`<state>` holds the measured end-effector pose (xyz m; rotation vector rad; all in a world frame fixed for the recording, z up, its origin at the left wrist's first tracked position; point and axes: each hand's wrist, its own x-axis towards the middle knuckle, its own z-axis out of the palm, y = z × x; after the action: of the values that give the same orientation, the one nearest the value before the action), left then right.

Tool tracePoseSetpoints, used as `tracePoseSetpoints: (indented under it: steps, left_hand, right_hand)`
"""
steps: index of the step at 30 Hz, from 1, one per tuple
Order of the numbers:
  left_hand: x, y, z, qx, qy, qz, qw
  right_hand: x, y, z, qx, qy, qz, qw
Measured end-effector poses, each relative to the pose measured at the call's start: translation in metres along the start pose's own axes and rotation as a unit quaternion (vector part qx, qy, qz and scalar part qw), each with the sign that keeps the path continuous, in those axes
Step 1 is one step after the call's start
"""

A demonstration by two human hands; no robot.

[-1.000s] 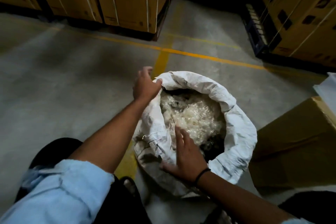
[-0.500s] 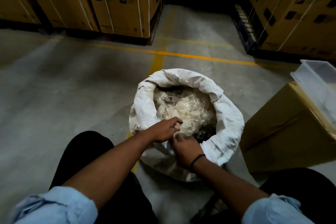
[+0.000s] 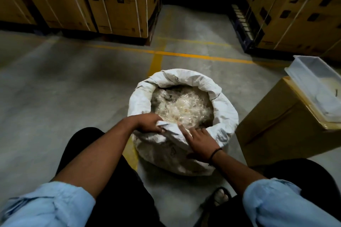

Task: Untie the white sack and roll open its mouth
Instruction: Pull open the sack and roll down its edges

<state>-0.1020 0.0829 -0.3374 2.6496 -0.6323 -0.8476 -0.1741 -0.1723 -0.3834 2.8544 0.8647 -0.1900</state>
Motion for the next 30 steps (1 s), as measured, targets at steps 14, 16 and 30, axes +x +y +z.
tracePoseSetpoints:
  steps: [14,16,30]
  left_hand:
    - [0.012,0.003,0.041,0.236,0.314,0.075,0.917]
    - [0.019,0.0,0.053,0.286,0.356,0.084,0.886]
    - [0.031,0.051,0.003,0.103,-0.06,0.002,0.993]
  right_hand:
    - [0.021,0.024,-0.026,0.068,-0.004,0.034,0.997]
    - [0.024,0.03,-0.028,0.176,-0.115,0.059,0.976]
    - [0.02,0.011,-0.005,-0.066,0.242,-0.026,0.968]
